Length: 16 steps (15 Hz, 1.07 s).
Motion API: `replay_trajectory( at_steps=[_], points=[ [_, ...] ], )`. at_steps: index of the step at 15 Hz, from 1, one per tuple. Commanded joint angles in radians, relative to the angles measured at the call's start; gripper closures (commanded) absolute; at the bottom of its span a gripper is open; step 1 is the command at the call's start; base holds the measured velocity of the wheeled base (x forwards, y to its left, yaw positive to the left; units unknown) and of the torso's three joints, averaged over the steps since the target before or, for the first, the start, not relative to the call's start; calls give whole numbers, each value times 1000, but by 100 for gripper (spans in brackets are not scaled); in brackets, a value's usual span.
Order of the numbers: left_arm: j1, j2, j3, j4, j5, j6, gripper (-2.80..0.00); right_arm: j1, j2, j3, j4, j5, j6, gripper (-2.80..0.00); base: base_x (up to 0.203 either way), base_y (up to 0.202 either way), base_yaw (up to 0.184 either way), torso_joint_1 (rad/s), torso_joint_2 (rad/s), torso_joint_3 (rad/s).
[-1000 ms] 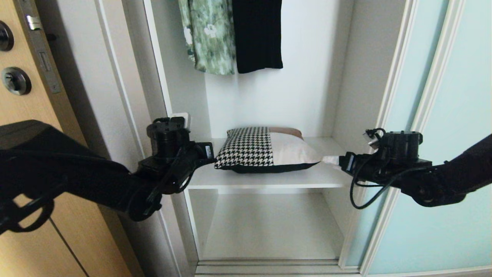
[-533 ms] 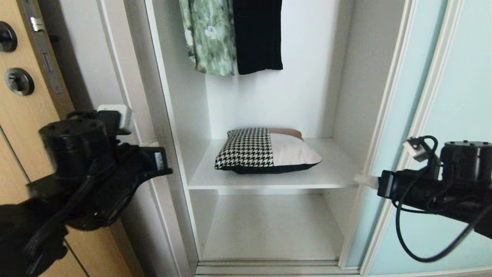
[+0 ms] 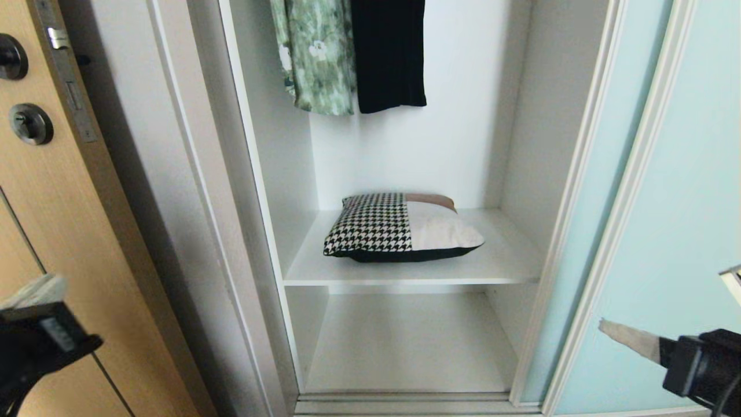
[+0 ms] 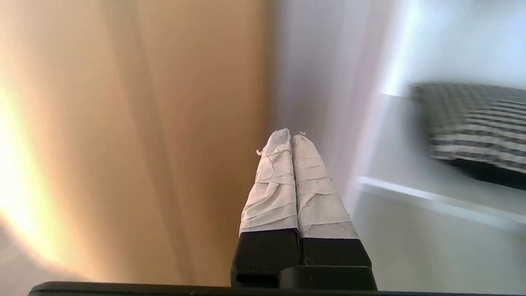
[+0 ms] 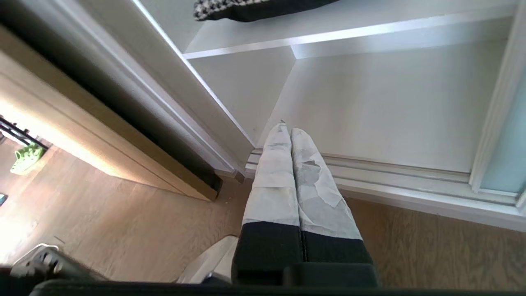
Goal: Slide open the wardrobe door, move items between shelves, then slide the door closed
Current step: Place the pillow on the higher shelf, then close the door
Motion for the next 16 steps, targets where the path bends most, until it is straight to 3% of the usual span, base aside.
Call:
replay_trajectory(
  at_steps=[1,5,8,10,14,16],
  points=[
    [72,-233,133,-3,6,0,0,0,-264,56,69,2,2,0,0,0,0,0,0,0],
    [189,-444,183,109,-6,-4,0,0,-645,17,438,11,1,0,0,0,0,0,0,0],
    [225,-626,186,246,-60,-7,0,-3,-866,-32,747,36,1,0,0,0,0,0,0,0],
    [232,-745,186,397,-106,-23,0,-5,-882,-33,787,26,3,0,0,0,0,0,0,0],
    [234,-939,183,651,-349,15,0,-5,-882,3,780,12,-9,0,0,0,0,0,0,0],
    [234,-982,156,821,-522,25,0,-5,-882,28,751,13,-13,0,0,0,0,0,0,0]
  ],
)
